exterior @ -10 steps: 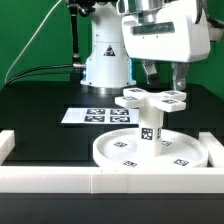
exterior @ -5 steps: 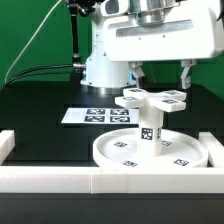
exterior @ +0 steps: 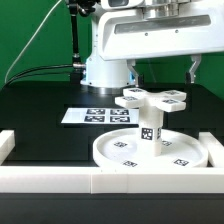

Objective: Assemble round table

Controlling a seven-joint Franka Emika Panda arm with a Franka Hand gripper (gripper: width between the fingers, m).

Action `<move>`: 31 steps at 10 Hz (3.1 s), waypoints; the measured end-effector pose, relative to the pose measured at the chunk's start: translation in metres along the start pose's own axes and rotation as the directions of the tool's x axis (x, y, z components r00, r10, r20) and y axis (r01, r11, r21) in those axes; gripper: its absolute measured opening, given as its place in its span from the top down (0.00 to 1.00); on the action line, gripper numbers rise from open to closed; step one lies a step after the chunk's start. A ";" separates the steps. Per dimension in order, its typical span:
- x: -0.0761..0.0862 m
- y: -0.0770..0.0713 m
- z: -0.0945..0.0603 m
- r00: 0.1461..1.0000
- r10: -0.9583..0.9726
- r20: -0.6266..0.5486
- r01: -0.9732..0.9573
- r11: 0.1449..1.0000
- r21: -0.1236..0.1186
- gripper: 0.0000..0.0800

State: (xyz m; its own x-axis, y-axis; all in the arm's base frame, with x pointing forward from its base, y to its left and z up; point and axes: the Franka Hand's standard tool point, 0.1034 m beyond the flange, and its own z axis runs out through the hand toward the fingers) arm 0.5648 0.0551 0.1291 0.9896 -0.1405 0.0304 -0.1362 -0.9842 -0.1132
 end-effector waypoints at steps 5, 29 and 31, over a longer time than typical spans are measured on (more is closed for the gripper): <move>0.000 0.004 0.000 0.837 -0.547 0.004 0.547 0.837 -0.019 0.19; -0.017 0.021 0.028 0.140 -0.984 0.107 0.990 0.142 0.006 0.44; -0.017 0.022 0.028 0.161 -0.981 0.107 0.987 0.162 0.005 0.45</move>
Offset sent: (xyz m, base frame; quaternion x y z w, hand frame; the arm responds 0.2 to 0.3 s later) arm -0.0055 -0.0004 0.0063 -0.0108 0.0193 -0.3432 0.9390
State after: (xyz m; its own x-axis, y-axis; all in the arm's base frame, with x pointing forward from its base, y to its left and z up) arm 0.5461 0.0390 0.0980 0.2976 0.9546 0.0102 0.9546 -0.2977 0.0072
